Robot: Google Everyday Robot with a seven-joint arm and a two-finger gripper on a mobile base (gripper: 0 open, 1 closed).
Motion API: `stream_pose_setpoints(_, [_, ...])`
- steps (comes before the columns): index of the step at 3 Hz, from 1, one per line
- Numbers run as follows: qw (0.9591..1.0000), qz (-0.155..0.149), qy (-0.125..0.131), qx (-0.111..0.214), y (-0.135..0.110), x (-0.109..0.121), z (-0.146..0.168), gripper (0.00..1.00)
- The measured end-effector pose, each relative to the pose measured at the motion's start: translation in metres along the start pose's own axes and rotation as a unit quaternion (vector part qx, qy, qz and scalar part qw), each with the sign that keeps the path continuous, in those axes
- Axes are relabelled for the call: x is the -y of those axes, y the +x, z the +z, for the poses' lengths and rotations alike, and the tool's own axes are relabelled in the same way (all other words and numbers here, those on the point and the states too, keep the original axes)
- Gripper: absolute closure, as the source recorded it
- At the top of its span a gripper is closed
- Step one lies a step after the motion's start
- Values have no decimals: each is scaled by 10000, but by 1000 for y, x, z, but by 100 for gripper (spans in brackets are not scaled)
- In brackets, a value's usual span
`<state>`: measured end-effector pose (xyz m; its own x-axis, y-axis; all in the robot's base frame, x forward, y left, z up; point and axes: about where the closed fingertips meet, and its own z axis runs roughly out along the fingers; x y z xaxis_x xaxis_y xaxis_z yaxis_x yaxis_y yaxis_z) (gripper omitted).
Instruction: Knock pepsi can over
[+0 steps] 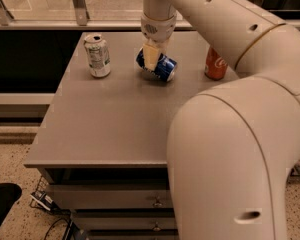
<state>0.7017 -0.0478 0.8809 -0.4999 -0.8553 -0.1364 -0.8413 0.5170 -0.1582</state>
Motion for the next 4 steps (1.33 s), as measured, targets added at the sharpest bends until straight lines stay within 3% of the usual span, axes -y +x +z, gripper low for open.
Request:
stream_pose_setpoints(1, [9984, -220, -492, 188, -13, -5, 31, 100])
stream_pose_setpoints(2, [9981, -232, -524, 203, -14, -5, 31, 88])
stream_pose_setpoints(4, [9982, -231, -501, 245, -18, -4, 35, 42])
